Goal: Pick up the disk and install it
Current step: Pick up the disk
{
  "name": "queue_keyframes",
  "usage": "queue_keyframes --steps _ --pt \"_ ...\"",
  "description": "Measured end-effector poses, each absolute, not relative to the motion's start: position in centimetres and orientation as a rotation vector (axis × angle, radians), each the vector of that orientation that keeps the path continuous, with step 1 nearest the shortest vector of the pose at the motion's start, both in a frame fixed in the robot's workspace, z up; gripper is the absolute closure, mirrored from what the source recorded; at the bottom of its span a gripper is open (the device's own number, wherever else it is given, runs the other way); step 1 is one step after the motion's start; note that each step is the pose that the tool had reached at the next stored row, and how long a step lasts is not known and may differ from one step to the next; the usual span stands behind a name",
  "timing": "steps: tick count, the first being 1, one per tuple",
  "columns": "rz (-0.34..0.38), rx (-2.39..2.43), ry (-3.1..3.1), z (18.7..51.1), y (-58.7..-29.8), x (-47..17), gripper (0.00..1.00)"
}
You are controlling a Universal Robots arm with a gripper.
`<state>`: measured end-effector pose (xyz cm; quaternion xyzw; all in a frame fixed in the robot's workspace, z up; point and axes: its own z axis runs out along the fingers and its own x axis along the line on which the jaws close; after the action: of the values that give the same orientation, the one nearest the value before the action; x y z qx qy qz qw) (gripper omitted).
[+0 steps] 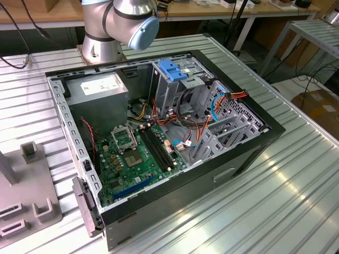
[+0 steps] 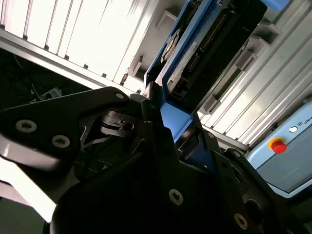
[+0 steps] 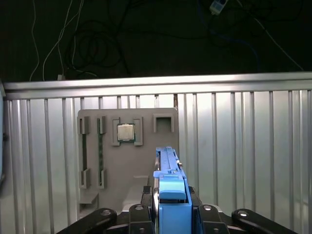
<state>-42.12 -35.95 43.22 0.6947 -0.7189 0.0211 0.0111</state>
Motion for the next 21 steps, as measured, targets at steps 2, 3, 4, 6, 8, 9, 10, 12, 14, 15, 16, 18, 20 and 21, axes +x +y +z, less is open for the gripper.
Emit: queue_keyframes --steps 2,3,4,6,8,9,10,12,14,15,16,18,20,21 --pt "0.066 2.167 -2.243 43.6 -35.9 -42.0 0.63" --pt "0.066 2.167 -2.243 43.8 -35.9 -41.9 0.63" --pt "0.066 2.167 -2.243 44.1 -35.9 -41.9 0.63" --pt "0.067 2.167 -2.242 44.7 -35.9 -41.7 0.63" --pt "0.067 2.167 -2.242 45.4 -35.9 -41.5 0.63" --pt "0.068 2.166 -2.242 46.0 -35.9 -41.4 0.63" --pt "0.068 2.166 -2.242 46.2 -35.9 -41.4 0.63" --pt "0.068 2.166 -2.242 46.6 -35.9 -41.4 0.63" --pt "0.068 2.166 -2.242 46.9 -35.9 -41.4 0.63" --pt "0.068 2.166 -2.242 47.0 -35.9 -41.4 0.63" --pt "0.068 2.166 -2.242 47.2 -35.9 -41.4 0.63" --pt "0.068 2.166 -2.242 47.5 -35.9 -41.3 0.63" --pt "0.068 2.166 -2.242 48.0 -35.9 -41.3 0.63" --pt "0.068 2.166 -2.242 48.2 -35.9 -41.3 0.63"
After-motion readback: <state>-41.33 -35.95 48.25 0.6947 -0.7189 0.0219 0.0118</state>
